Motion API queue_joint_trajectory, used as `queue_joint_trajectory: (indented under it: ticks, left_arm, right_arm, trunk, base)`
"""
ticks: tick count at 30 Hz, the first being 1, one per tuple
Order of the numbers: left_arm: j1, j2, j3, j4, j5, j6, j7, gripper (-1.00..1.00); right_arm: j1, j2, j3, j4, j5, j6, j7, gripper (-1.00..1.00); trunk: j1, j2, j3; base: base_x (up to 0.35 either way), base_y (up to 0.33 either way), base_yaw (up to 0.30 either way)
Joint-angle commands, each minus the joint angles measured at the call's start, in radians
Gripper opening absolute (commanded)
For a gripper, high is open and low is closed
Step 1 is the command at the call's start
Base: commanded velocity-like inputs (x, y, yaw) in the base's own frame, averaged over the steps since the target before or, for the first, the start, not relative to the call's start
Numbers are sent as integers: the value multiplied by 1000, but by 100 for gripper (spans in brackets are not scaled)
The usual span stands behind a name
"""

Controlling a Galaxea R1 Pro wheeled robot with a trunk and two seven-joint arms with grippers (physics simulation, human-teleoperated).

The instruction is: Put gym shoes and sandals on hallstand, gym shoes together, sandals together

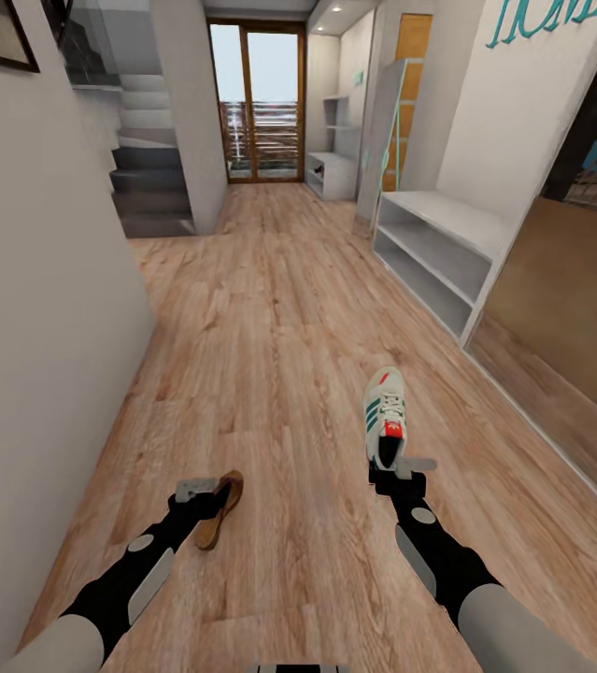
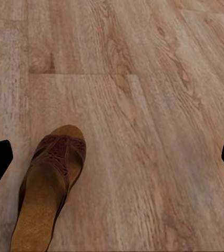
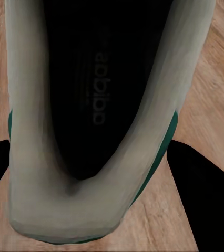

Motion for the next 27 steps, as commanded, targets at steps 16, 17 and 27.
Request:
queue_joint_trajectory:
  ticks: [16,17,27]
  left_arm:
    - [-4,41,-19,146,10,-35,114,100]
    - [-4,41,-19,146,9,-35,121,100]
    - [-3,32,-32,175,-56,-39,136,100]
  right_arm:
    - [-6,0,6,-175,-11,36,-4,-100]
    - [-6,-1,6,-230,-10,64,-4,-100]
    - [-7,-49,6,-567,-15,377,-4,-100]
  trunk:
    - [0,0,-1]
    - [0,0,-1]
    - [0,0,-1]
  base:
    - [189,-62,0]
    - [6,-1,0]
    - [14,-2,0]
